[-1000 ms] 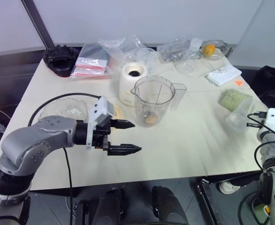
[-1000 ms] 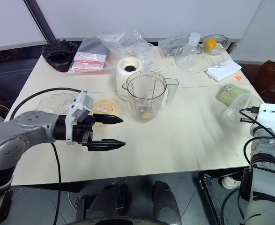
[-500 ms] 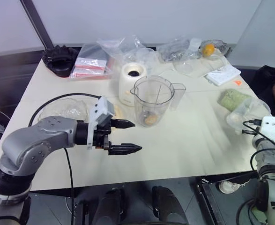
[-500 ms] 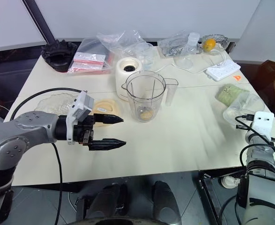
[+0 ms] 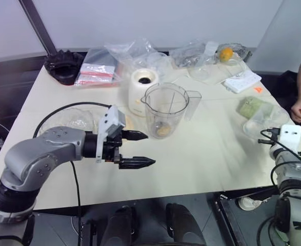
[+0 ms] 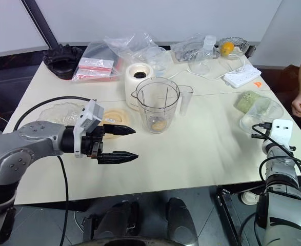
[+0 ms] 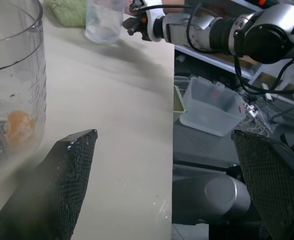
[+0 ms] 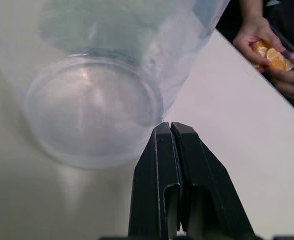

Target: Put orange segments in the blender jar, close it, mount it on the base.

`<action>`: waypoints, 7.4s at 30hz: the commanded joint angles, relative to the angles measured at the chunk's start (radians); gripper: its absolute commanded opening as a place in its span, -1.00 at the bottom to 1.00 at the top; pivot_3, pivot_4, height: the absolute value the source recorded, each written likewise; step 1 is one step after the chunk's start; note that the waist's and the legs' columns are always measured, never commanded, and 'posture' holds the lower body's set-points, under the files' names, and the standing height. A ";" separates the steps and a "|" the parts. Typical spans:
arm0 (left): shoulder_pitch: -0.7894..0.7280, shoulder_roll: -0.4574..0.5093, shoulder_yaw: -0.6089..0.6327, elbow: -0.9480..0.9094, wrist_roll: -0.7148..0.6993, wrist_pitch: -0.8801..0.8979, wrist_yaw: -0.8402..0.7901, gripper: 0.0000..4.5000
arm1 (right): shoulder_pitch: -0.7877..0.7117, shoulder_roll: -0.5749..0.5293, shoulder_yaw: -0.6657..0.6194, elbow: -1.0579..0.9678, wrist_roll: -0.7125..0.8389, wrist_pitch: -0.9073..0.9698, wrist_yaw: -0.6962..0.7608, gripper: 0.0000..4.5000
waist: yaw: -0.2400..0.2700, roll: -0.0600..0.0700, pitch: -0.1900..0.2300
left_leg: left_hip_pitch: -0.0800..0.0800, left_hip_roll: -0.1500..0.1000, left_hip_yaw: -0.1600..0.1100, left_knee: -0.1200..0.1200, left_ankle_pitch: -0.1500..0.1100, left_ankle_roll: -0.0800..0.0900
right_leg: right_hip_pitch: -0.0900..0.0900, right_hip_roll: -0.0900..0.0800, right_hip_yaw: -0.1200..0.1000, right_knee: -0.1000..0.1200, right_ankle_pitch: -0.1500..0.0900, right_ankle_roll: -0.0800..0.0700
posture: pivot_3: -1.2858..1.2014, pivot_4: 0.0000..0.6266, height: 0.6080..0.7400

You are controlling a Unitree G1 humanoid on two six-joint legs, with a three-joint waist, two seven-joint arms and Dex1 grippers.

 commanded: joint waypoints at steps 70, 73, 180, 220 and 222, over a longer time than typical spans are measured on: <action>-0.008 -0.025 -0.047 0.039 0.127 -0.085 -0.054 1.00 | -0.161 -0.047 0.033 0.125 -0.092 -0.044 -0.160 0.98 | 0.002 0.000 0.001 | 0.001 0.001 0.001 -0.002 0.000 0.000 | 0.000 0.000 0.001 -0.001 0.000 0.000 | 0.03 -0.52 1.00; -0.008 -0.020 -0.045 0.039 0.125 -0.084 -0.055 1.00 | -0.173 -0.038 0.019 0.135 -0.078 -0.039 -0.168 0.98 | 0.002 0.000 0.001 | 0.001 0.001 0.001 -0.002 0.000 0.000 | 0.000 -0.001 0.001 -0.001 0.000 0.000 | 0.03 -0.52 1.00; -0.124 0.059 0.079 0.251 0.187 -0.136 -0.125 1.00 | -0.550 0.011 0.326 -0.720 -0.063 0.289 0.477 -0.98 | 0.006 0.002 0.007 | 0.000 0.001 0.006 -0.014 0.000 0.000 | -0.008 -0.003 0.002 -0.001 0.001 0.004 | 0.03 -0.52 1.00; -0.124 0.043 0.067 0.262 0.211 -0.150 -0.150 1.00 | -0.515 -0.051 0.429 -0.667 -0.398 -0.215 0.386 -0.98 | 0.005 0.002 0.007 | 0.000 0.001 0.006 -0.013 0.000 -0.001 | -0.008 -0.003 0.002 0.000 0.001 0.003 | 0.03 -0.52 1.00; -0.124 0.043 0.067 0.262 0.212 -0.151 -0.151 1.00 | -0.514 -0.048 0.425 -0.664 -0.396 -0.214 0.384 -0.98 | 0.005 0.002 0.007 | 0.000 0.001 0.006 -0.013 0.000 -0.001 | -0.008 -0.003 0.002 0.000 0.001 0.003 | 0.03 -0.52 1.00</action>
